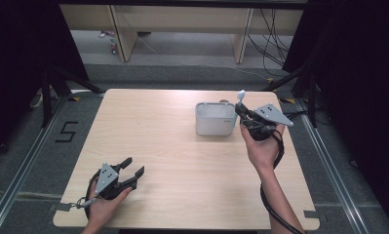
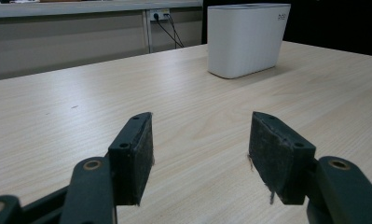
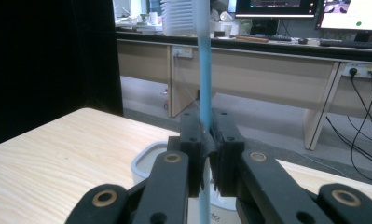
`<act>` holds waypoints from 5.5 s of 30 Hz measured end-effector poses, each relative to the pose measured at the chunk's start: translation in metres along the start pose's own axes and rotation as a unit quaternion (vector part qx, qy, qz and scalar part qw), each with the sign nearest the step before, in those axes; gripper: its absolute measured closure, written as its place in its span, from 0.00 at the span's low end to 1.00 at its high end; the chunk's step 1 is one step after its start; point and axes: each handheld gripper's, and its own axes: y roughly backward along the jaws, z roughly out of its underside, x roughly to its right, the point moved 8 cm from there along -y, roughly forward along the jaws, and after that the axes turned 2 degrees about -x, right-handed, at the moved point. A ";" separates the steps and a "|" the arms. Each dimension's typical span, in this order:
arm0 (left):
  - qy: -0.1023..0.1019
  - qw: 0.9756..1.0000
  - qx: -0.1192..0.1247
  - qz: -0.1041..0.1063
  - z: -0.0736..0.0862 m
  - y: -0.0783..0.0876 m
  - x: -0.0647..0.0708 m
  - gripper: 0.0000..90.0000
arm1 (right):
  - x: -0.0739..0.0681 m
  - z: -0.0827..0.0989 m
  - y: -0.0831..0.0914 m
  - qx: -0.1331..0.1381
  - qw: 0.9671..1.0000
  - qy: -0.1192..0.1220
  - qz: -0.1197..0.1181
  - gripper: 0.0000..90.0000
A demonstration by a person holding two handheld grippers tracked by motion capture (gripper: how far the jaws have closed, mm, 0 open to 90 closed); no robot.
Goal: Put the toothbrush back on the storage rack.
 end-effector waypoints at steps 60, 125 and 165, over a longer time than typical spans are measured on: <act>0.002 1.000 -0.001 0.004 0.000 0.000 0.001 0.44 | 0.031 -0.005 -0.059 -0.008 0.999 -0.018 0.043 0.94; 0.002 1.000 -0.001 0.007 0.000 -0.001 0.001 0.44 | 0.038 0.055 -0.078 -0.077 0.995 -0.034 0.049 0.93; 0.002 1.000 0.011 0.013 -0.001 -0.002 0.001 0.44 | 0.041 0.079 -0.084 -0.098 0.993 -0.029 0.054 0.93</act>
